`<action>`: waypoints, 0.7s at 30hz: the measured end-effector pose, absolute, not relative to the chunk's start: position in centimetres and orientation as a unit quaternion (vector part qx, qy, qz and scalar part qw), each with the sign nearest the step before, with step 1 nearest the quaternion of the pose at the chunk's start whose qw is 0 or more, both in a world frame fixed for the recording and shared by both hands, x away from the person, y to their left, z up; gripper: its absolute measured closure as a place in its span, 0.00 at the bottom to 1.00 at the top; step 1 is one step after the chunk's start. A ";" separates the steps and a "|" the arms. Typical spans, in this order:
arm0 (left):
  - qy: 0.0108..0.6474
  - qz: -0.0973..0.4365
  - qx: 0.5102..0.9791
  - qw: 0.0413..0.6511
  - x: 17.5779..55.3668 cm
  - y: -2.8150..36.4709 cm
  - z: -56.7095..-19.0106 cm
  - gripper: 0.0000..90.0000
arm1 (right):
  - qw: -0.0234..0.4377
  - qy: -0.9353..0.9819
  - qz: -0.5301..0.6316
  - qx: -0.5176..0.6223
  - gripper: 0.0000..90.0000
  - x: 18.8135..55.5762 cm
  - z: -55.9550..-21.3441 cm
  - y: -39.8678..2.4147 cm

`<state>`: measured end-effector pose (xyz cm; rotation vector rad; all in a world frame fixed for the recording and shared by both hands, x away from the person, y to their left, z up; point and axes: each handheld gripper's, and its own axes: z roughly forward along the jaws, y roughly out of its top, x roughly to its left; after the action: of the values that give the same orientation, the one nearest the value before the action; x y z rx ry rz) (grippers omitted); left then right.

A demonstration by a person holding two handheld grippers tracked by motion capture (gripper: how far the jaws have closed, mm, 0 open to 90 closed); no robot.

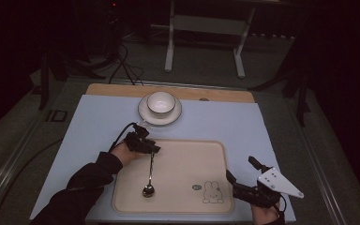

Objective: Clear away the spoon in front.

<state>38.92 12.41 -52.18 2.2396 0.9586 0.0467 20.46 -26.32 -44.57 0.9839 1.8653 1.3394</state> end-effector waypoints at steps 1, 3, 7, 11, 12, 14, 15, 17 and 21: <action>0.371 0.024 0.863 0.342 38.8 12.4 -52.0 0.66 | 0.316 0.708 0.509 0.374 0.14 20.5 -44.6 -26.3; 0.373 0.024 0.863 0.342 38.8 12.5 -51.8 0.66 | 0.316 0.708 0.509 0.374 0.14 20.5 -44.6 -26.3; 0.379 0.023 0.862 0.337 38.5 12.6 -51.3 0.66 | 0.316 0.709 0.508 0.374 0.14 20.5 -44.6 -26.3; 0.389 0.030 0.863 0.321 37.6 12.5 -50.3 0.61 | 0.317 0.709 0.508 0.372 0.14 20.5 -44.6 -26.3; 0.388 0.031 0.865 0.317 37.5 12.5 -50.1 0.61 | 0.316 0.710 0.508 0.373 0.14 20.5 -44.6 -26.3; 0.391 0.015 0.862 0.321 37.0 12.5 -49.5 0.55 | 0.315 0.710 0.508 0.373 0.14 20.5 -44.6 -26.3; 0.391 0.015 0.862 0.321 37.0 12.5 -49.5 0.54 | 0.316 0.709 0.508 0.373 0.14 20.5 -44.6 -26.3; 0.396 0.017 0.858 0.326 36.5 12.8 -48.9 0.48 | 0.316 0.710 0.508 0.372 0.14 20.5 -44.6 -26.3; 0.377 -0.001 0.859 0.346 36.0 13.3 -48.3 0.31 | 0.316 0.709 0.508 0.373 0.14 20.5 -44.6 -26.3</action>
<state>35.98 13.33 -48.26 2.2306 0.9774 -0.0015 20.51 -26.29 -44.61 0.9814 1.8682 1.3384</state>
